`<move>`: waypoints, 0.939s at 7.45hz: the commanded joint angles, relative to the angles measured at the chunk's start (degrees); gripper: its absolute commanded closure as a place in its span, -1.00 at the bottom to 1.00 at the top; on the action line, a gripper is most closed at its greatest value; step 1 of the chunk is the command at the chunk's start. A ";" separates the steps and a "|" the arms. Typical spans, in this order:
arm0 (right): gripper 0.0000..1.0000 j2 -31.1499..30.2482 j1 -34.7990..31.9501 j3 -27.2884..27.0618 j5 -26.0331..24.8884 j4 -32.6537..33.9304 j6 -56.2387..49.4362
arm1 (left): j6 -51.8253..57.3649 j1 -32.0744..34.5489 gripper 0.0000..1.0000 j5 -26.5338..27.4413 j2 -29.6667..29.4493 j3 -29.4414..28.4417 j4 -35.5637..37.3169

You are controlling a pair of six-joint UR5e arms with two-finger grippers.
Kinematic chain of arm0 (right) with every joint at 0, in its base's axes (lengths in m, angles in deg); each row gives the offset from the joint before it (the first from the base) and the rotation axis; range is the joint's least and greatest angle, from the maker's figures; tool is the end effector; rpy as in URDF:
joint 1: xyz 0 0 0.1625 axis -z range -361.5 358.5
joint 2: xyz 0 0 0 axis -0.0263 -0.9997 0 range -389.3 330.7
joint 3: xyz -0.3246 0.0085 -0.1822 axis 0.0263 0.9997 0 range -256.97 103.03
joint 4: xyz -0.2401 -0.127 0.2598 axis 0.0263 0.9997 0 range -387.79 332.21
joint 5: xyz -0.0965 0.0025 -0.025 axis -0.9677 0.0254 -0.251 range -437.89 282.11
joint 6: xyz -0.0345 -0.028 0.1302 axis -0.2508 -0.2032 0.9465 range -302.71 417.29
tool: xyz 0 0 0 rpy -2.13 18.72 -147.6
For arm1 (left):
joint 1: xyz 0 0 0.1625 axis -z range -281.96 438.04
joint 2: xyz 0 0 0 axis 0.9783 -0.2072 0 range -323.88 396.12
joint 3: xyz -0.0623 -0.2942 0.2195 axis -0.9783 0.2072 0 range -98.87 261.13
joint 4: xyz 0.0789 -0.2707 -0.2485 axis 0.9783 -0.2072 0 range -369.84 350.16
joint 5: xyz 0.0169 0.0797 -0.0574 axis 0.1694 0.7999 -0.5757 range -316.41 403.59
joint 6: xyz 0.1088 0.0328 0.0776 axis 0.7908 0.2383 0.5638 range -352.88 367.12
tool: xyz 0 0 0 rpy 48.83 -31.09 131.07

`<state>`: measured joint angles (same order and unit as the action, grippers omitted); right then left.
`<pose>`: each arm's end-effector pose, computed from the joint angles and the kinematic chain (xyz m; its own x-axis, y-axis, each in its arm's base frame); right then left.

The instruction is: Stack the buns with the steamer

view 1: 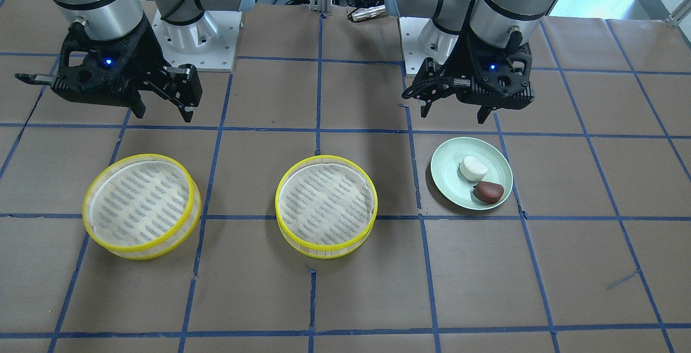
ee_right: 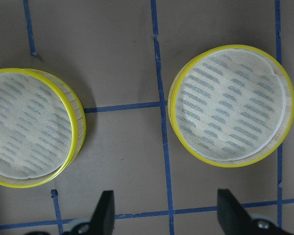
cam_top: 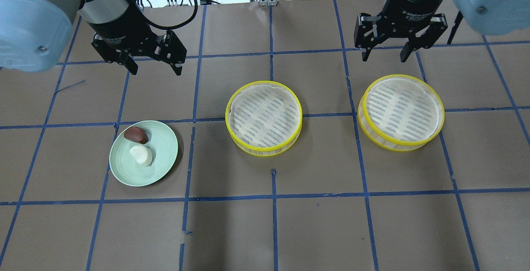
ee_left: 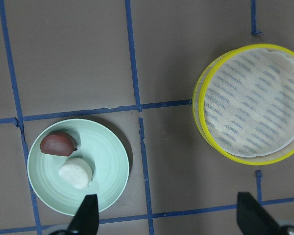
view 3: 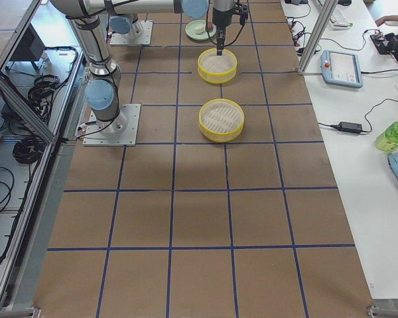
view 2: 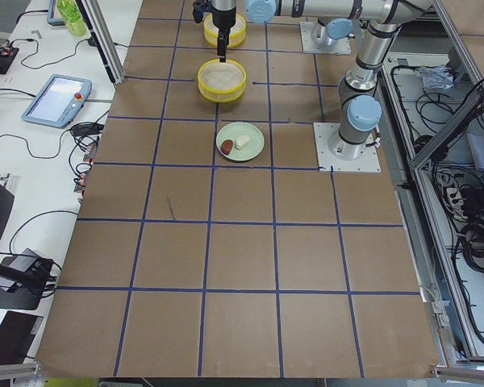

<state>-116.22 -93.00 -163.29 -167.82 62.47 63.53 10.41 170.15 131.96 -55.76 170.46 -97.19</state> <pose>0.1458 -0.4695 0.4019 -0.9966 0.0826 -0.0028 0.0826 0.9965 -0.0148 -0.1543 -0.4613 0.3921 -0.9951 0.0949 0.0269 0.0941 0.9952 -0.0268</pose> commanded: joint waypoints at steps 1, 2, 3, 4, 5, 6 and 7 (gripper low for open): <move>-0.55 -0.01 0.00 0.02 -0.07 0.00 0.00 | -0.04 0.10 -1.00 0.31 1.00 0.49 -0.01; -0.55 -0.01 0.00 0.02 -0.07 0.00 0.00 | 0.22 0.01 -1.00 0.49 1.09 0.50 -0.09; -0.55 -0.01 0.00 0.02 -0.07 0.00 0.00 | 0.75 0.01 -1.00 0.75 1.44 0.84 -1.05; -0.55 0.08 0.00 -0.07 -0.07 0.00 -0.09 | 0.93 -0.69 -1.00 0.58 1.10 3.72 -1.06; -0.55 0.17 0.00 -0.25 0.01 0.09 -0.09 | 1.02 -0.87 -1.00 1.71 1.09 8.10 -0.36; -0.55 0.25 0.09 -0.34 0.01 0.09 -0.09 | 1.63 -1.22 -1.00 7.20 1.27 11.88 -0.27; -0.54 0.34 0.52 -0.34 -0.51 0.17 -0.96 | 1.72 -2.36 -1.00 7.95 1.18 15.23 1.21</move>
<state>-115.98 -92.83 -163.57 -167.93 62.56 63.25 11.83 168.84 137.38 -54.56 181.20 -97.23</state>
